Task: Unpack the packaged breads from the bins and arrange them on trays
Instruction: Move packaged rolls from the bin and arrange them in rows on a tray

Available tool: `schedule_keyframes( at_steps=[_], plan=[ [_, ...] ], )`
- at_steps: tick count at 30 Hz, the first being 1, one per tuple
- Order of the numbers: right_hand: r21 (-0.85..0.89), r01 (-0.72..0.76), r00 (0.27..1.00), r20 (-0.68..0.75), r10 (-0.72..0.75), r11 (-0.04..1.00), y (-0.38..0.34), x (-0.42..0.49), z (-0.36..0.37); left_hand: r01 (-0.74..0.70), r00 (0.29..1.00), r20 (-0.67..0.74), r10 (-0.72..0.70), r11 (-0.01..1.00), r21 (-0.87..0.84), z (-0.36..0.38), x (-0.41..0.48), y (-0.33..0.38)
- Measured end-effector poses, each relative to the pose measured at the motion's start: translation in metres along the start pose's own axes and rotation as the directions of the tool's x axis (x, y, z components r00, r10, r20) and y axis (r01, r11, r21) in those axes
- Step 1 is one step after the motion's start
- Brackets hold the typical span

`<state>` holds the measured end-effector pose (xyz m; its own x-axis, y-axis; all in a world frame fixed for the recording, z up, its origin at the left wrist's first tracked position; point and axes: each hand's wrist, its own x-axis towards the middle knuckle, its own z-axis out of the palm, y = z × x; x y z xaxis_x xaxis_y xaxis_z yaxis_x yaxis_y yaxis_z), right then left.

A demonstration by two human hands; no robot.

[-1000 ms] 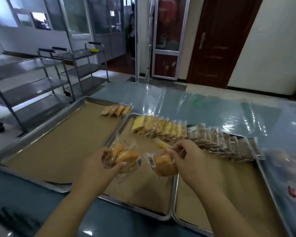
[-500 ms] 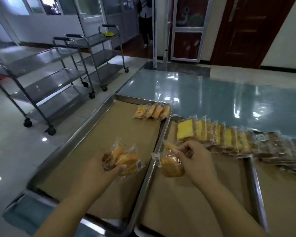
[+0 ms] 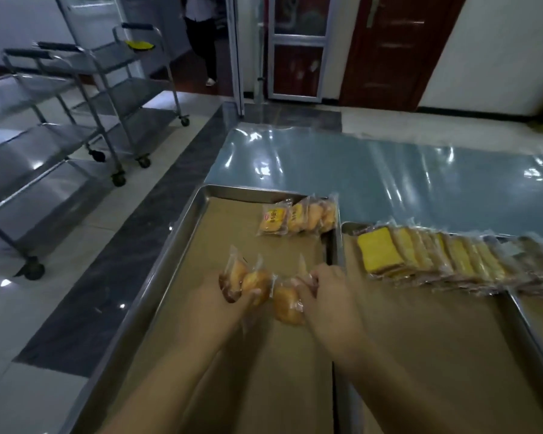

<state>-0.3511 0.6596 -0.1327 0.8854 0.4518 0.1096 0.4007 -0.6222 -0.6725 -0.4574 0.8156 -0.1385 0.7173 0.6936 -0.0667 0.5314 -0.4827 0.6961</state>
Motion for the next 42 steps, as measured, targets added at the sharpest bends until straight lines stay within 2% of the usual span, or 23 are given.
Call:
schedule_keyframes(
  at_steps=[3,7,14,18,21,24,26,29,31,35,38,42],
  plan=[
    [-0.008,-0.018,0.999,-0.042,0.017,1.0,-0.026,0.018,0.026,-0.045,0.995,0.088,0.05,0.998,-0.052,-0.013,0.036,-0.014],
    [0.033,-0.029,0.998,-0.058,0.03,0.999,-0.051,0.052,0.055,-0.103,0.985,0.13,0.116,0.989,-0.109,-0.022,0.085,-0.028],
    [0.077,0.062,0.986,-0.162,-0.049,0.995,-0.069,0.118,0.09,-0.237,0.965,0.093,0.246,0.966,-0.102,-0.019,0.172,-0.043],
    [0.051,0.105,0.959,-0.269,-0.088,0.993,-0.068,0.152,0.11,-0.307,0.95,0.037,0.311,0.947,-0.092,-0.007,0.215,-0.048],
    [0.089,0.011,0.98,-0.2,0.007,0.996,-0.056,0.171,0.132,-0.355,0.935,0.008,0.356,0.933,-0.061,0.004,0.239,-0.053],
    [0.171,-0.101,0.99,-0.075,0.115,0.98,-0.045,0.173,0.148,-0.384,0.917,0.119,0.38,0.923,0.014,0.017,0.248,-0.063],
    [0.181,-0.094,0.994,-0.03,0.101,0.979,-0.038,0.169,0.15,-0.378,0.917,0.157,0.366,0.925,0.05,0.024,0.249,-0.069],
    [0.087,-0.062,0.994,0.098,0.053,0.994,-0.022,0.163,0.146,-0.403,0.904,0.176,0.39,0.914,0.042,0.028,0.25,-0.077],
    [-0.022,-0.043,0.991,0.128,0.045,0.999,-0.014,0.164,0.142,-0.441,0.886,0.182,0.427,0.896,0.043,0.029,0.249,-0.079],
    [-0.157,-0.021,0.999,0.03,0.026,0.987,-0.011,0.172,0.141,-0.48,0.874,0.145,0.464,0.871,0.108,0.038,0.254,-0.075],
    [-0.261,-0.029,0.999,-0.037,0.02,0.965,-0.014,0.186,0.143,-0.471,0.881,0.089,0.465,0.879,0.075,0.044,0.265,-0.068],
    [-0.329,-0.139,0.99,-0.068,0.123,0.934,-0.021,0.203,0.144,-0.466,0.884,0.011,0.467,0.881,0.08,0.046,0.276,-0.059]
  ],
)
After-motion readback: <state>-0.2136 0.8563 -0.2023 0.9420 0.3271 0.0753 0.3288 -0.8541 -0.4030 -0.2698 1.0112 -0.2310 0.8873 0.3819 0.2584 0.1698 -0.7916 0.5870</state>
